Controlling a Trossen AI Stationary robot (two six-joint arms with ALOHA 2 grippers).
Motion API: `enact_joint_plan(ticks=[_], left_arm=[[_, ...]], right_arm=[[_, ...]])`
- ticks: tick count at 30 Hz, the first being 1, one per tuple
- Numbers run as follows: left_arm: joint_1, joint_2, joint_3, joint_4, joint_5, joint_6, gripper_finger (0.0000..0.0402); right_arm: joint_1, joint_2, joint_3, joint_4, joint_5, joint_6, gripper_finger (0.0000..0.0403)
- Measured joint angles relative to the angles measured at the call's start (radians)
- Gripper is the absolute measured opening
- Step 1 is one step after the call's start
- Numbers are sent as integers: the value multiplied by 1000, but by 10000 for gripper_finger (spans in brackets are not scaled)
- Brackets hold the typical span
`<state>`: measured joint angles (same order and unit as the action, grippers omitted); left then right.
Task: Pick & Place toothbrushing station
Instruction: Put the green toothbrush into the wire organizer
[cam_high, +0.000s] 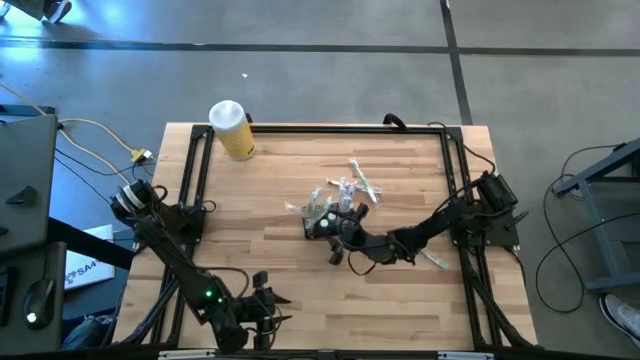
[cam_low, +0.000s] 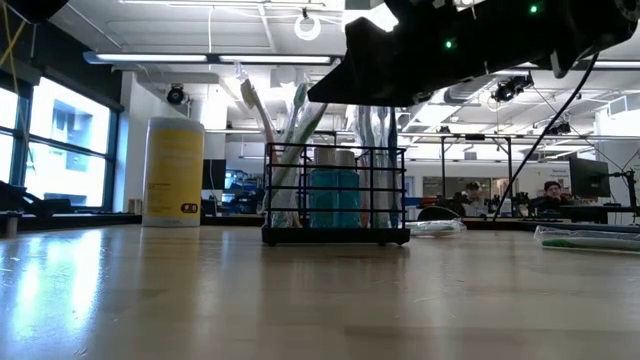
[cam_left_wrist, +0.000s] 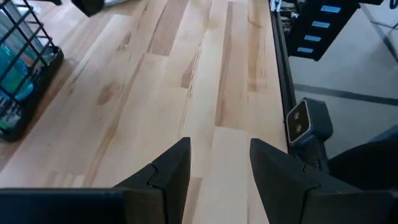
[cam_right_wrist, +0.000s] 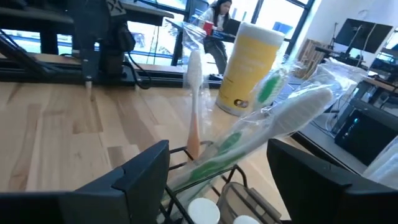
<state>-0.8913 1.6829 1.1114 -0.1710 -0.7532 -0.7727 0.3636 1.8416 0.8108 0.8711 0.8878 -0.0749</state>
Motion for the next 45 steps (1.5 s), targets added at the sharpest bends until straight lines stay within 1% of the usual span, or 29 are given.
enact_joint_plan(ticks=[8, 11, 20, 23, 25, 28, 31, 39, 42, 45], left_arm=[[1, 39, -1, 17, 0, 8, 160], [1, 47, -1, 15, -1, 12, 160], [1, 49, -1, 17, -9, 29, 160], [1, 49, -1, 17, -8, 8, 160], [1, 49, -1, 19, 9, 1, 160], [1, 49, -1, 30, 32, 0, 160], [1, 49, -1, 34, 33, 6, 160], [1, 49, -1, 39, 32, 8, 160], [1, 49, -1, 40, 30, 8, 160], [1, 49, -1, 39, 29, 8, 160]], right_arm=[[-18, 0, 0, 1, -39, -2, 257], [-27, 0, 0, 0, -58, 0, 235], [-15, -1, 0, -8, -60, 4, 149], [-20, -2, 0, -36, -81, 70, 132], [-24, -2, 0, -89, -116, 137, 127], [-24, -2, 0, -135, -162, 184, 131], [-23, -2, 0, -162, -158, 206, 148], [-65, -2, 0, -134, -147, 214, 212], [-90, -2, 0, -133, -150, 238, 226], [-112, -2, 0, -133, -196, 281, 231]])
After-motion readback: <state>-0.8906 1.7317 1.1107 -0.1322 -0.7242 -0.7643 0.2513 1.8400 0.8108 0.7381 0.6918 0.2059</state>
